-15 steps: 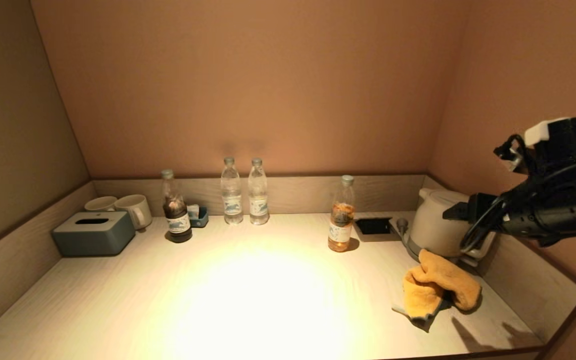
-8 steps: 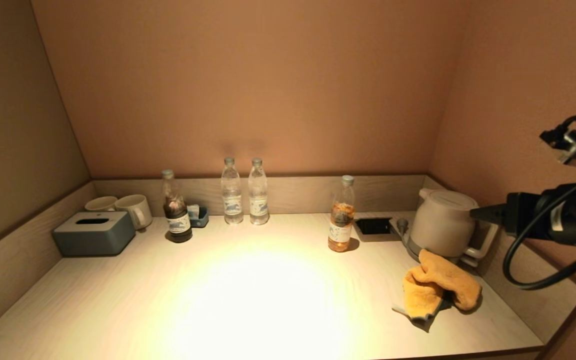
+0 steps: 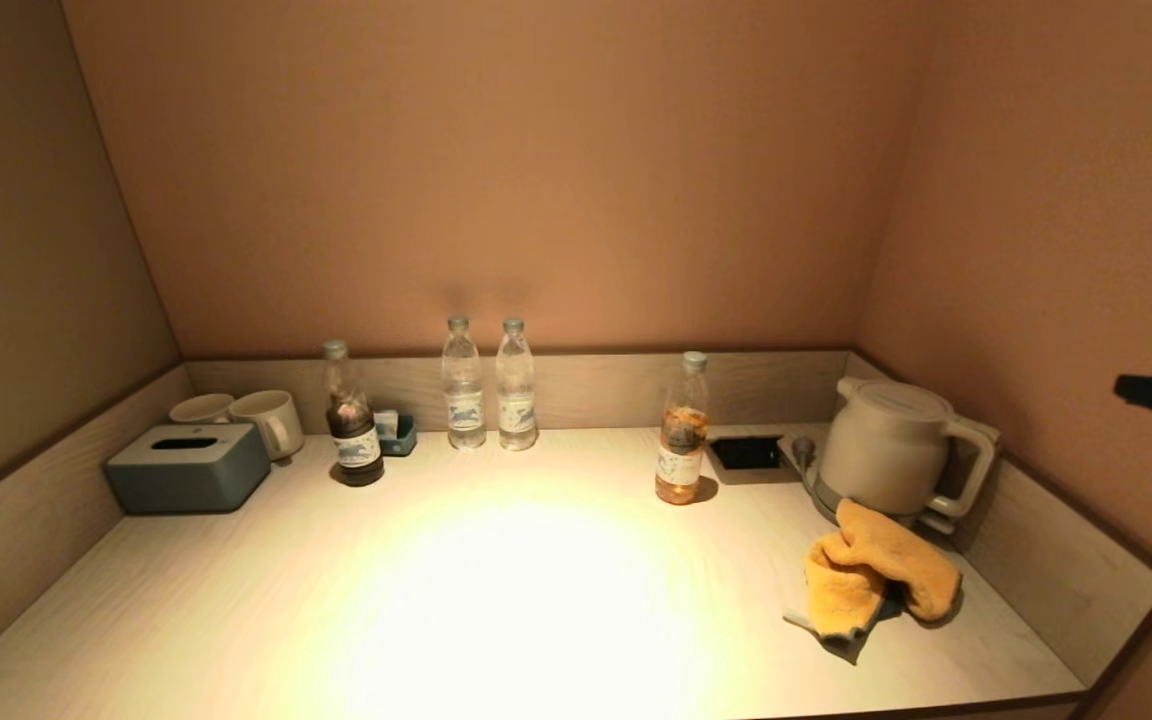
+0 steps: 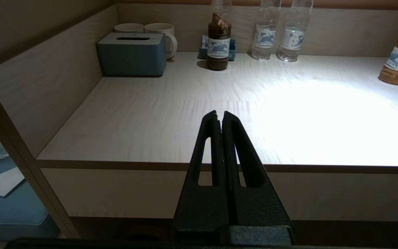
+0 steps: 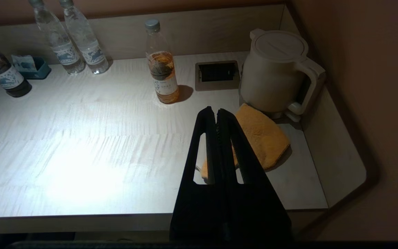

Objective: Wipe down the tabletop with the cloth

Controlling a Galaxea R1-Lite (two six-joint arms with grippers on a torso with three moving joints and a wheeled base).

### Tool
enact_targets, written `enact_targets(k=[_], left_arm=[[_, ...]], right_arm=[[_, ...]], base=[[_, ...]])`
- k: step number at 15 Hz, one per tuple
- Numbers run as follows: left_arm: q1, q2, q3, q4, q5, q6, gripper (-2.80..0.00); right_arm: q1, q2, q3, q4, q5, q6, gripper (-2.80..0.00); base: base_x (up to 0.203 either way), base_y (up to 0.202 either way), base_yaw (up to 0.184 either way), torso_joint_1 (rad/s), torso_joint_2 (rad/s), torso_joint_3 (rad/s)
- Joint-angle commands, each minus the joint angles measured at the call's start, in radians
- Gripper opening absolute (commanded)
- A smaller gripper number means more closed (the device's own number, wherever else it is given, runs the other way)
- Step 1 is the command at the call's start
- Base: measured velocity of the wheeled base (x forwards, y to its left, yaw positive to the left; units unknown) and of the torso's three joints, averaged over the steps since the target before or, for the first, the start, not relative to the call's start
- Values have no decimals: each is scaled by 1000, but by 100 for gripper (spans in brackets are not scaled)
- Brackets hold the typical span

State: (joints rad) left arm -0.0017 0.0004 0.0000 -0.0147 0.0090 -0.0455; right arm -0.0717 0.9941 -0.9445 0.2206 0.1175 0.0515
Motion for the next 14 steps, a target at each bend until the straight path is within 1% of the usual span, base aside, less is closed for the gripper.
enact_targets(k=[1, 5, 6, 8, 10, 14], left_arm=[[0, 0, 0, 0, 0, 0, -280], [0, 0, 0, 1, 0, 0, -280], [0, 0, 0, 1, 0, 0, -280], [0, 0, 0, 1, 0, 0, -280], [0, 0, 0, 1, 0, 0, -280], [0, 0, 0, -1, 0, 0, -280]], right_arm=[[-1, -173, 17, 29, -3, 0, -280], [-5, -368, 48, 118, -22, -2, -280], [-6, -409, 75, 120, -44, -11, -280], [-5, -463, 121, 118, -63, -60, -280], [-3, -488, 128, 124, -63, -64, -280], [3, -641, 218, 130, -66, -73, -280]], base=[[0, 0, 0, 0, 0, 0], [0, 0, 0, 0, 0, 0], [0, 0, 0, 0, 0, 0], [0, 0, 0, 0, 0, 0], [0, 0, 0, 0, 0, 0], [0, 0, 0, 0, 0, 0]])
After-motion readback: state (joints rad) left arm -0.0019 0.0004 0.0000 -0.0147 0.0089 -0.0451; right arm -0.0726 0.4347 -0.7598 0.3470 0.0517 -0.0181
